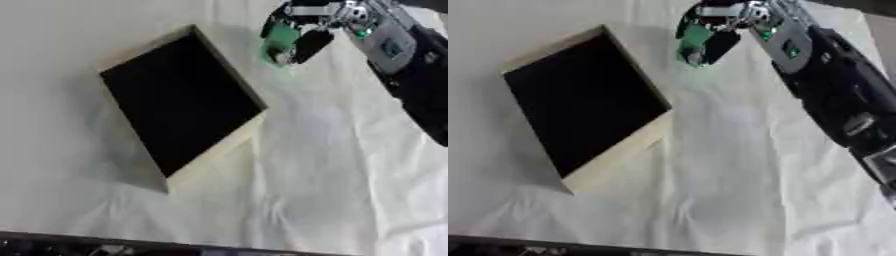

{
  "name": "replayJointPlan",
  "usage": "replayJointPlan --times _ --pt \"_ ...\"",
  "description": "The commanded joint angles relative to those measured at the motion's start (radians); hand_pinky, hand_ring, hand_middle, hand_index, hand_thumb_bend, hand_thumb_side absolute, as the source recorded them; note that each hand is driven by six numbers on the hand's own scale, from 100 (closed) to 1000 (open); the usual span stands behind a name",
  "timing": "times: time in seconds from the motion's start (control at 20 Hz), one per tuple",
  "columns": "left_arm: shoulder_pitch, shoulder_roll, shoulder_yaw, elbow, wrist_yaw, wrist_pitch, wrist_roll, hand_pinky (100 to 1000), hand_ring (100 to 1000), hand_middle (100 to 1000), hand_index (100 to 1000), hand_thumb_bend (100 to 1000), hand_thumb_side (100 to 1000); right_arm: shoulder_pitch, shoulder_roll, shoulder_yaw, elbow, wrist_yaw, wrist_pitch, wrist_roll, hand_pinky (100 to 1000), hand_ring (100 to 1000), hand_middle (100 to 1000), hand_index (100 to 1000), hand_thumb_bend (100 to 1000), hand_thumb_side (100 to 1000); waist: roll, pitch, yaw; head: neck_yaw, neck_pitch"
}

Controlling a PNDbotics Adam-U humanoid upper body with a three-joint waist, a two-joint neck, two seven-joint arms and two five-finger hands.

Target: Pick up objects on the table and place them in the box.

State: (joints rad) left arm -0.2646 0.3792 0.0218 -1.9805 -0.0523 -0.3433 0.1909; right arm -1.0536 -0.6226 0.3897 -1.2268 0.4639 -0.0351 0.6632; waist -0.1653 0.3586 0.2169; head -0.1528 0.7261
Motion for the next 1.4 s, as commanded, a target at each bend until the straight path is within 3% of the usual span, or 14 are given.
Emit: replayJointPlan --times 0.05,0.35,0.55,0.75,0.95,1.0,1.15,1.4 --pt "-0.008 0.013 0.002 -0.02 0.003 0.0 0.0 584 682 680 768 100 641 -0.031 -0.057 -0.002 -0.116 -0.041 0.014 0.023 577 688 607 812 100 217 0.009 -0.029 -0.003 -0.001 0.003" --pt "-0.008 0.014 0.004 -0.02 0.005 -0.001 0.001 585 682 680 768 100 632 -0.067 -0.061 0.004 -0.34 -0.119 0.065 0.065 580 684 603 816 100 173 0.009 -0.04 -0.003 -0.007 0.003" --pt "-0.012 0.014 0.006 -0.02 0.008 -0.007 0.007 586 682 681 769 100 625 -0.091 -0.029 0.023 -0.425 -0.135 0.095 0.1 584 689 607 817 100 173 0.012 -0.047 0.004 -0.014 0.003" --pt "-0.017 0.013 0.005 -0.02 0.014 -0.019 0.011 587 682 681 769 100 615 -0.11 0.03 0.057 -0.468 -0.128 0.101 0.14 593 695 612 819 100 181 0.016 -0.052 0.012 -0.023 0.005" --pt "-0.017 0.014 0.005 -0.02 0.017 -0.021 0.011 587 682 681 769 100 615 -0.111 0.041 0.061 -0.476 -0.118 0.101 0.151 593 695 612 819 100 181 0.016 -0.053 0.013 -0.024 0.006" --pt "-0.019 0.015 0.006 -0.02 0.017 -0.022 0.012 591 677 680 771 132 579 -0.11 0.043 0.062 -0.478 -0.119 0.101 0.152 599 706 622 821 100 185 0.016 -0.053 0.015 -0.025 0.005" --pt "-0.041 0.026 0.009 -0.02 0.023 -0.054 0.022 593 679 680 770 132 580 -0.083 0.096 0.099 -0.513 -0.104 0.085 0.18 601 708 625 821 100 188 0.014 -0.054 0.03 -0.029 -0.003" --pt "-0.033 0.027 0.012 -0.02 0.029 -0.073 0.023 591 677 679 770 126 586 -0.055 0.183 0.135 -0.454 -0.027 0.074 0.2 602 712 627 821 100 219 0.009 -0.052 0.025 -0.019 -0.008"
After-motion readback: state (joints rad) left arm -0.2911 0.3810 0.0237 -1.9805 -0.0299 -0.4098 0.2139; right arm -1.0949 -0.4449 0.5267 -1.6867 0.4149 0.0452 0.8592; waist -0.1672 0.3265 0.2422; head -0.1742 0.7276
